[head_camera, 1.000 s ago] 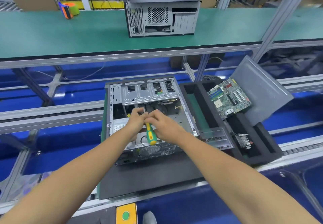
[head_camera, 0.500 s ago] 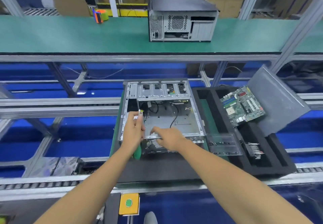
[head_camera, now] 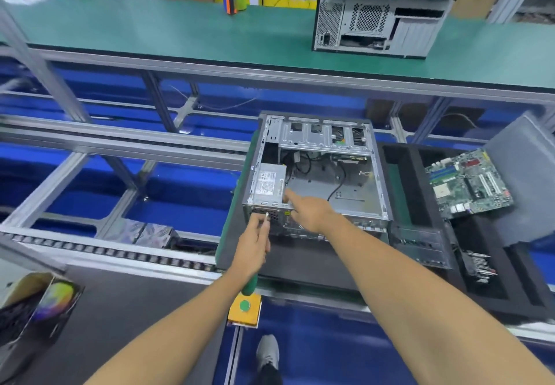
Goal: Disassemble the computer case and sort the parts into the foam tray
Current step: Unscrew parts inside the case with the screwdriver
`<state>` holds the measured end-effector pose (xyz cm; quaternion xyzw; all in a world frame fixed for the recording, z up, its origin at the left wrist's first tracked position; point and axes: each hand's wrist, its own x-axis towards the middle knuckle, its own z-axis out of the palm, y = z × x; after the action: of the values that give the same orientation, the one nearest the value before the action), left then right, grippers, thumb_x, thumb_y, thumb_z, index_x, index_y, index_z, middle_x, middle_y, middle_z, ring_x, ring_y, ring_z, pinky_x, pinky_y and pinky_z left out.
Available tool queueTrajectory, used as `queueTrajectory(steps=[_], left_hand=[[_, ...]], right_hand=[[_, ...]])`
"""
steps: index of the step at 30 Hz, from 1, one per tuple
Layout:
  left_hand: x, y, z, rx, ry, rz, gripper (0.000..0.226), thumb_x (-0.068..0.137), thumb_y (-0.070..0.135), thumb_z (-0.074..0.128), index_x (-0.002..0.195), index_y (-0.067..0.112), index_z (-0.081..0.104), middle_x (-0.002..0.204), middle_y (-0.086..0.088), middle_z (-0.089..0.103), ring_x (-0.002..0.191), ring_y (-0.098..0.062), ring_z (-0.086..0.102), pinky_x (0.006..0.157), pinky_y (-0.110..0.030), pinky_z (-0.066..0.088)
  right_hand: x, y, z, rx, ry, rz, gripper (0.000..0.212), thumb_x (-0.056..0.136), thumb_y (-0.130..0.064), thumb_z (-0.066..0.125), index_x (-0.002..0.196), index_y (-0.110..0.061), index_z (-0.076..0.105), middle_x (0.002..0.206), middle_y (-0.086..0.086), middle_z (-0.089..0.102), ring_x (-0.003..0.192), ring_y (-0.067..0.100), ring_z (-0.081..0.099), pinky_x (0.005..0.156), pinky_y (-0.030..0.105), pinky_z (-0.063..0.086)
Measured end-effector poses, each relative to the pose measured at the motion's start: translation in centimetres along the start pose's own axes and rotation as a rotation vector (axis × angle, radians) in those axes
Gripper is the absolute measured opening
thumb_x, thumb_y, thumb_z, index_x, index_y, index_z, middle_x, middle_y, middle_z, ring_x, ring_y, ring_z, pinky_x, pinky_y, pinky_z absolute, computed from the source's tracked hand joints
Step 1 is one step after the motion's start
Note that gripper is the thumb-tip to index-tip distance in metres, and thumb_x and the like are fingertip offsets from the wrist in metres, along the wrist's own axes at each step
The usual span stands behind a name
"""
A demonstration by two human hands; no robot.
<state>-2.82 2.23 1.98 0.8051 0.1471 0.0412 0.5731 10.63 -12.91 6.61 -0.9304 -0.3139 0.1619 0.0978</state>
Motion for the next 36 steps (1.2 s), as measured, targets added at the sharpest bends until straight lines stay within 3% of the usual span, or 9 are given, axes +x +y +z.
queueTrajectory(steps=[3,12,19,33,36], left_hand=[[0.4,0.4,0.4,0.085,-0.063,0.035,0.013,0.111,0.04,0.036,0.109,0.033,0.047,0.056,0.0,0.056,0.045,-0.013,0.048,0.048,-0.033,0.042],[0.7,1.3,1.6,0.097,-0.096,0.035,0.015,0.111,0.035,0.035,0.114,0.026,0.047,0.059,-0.005,0.059,0.048,-0.015,0.051,0.059,-0.037,0.046],[0.6,1.1,1.6,0.063,-0.09,0.035,0.016,0.111,0.039,0.035,0.115,0.031,0.048,0.059,-0.004,0.06,0.047,-0.012,0.051,0.055,-0.033,0.045],[0.6,1.5,1.8,-0.111,-0.116,-0.067,0.016,0.11,0.041,0.037,0.113,0.03,0.048,0.059,-0.006,0.057,0.042,-0.016,0.043,0.041,-0.025,0.038],[0.5,1.9,2.2,-0.291,-0.136,-0.173,0.02,0.111,0.038,0.038,0.117,0.023,0.049,0.061,-0.01,0.054,0.043,-0.016,0.036,0.043,-0.024,0.032]], right_hand=[[-0.1,-0.1,-0.1,-0.001,-0.003,0.005,0.042,0.1,-0.023,0.047,0.139,-0.026,0.032,0.095,0.007,0.065,0.085,0.031,0.06,0.058,0.034,0.032],[-0.5,-0.6,-0.4,-0.007,0.016,0.034,0.033,0.101,-0.022,0.046,0.132,-0.025,0.035,0.096,0.007,0.065,0.086,0.03,0.06,0.067,0.037,0.039],[-0.5,-0.6,-0.4,0.015,0.018,0.032,0.025,0.099,-0.02,0.046,0.123,-0.023,0.038,0.083,0.002,0.06,0.08,0.029,0.059,0.058,0.035,0.032],[-0.5,-0.7,-0.3,0.005,0.022,0.037,0.022,0.1,-0.021,0.044,0.121,-0.024,0.037,0.082,0.002,0.061,0.079,0.028,0.06,0.064,0.036,0.041],[-0.5,-0.7,-0.3,-0.004,0.028,0.045,0.023,0.1,-0.022,0.045,0.122,-0.024,0.037,0.084,0.003,0.062,0.081,0.029,0.06,0.065,0.037,0.041]])
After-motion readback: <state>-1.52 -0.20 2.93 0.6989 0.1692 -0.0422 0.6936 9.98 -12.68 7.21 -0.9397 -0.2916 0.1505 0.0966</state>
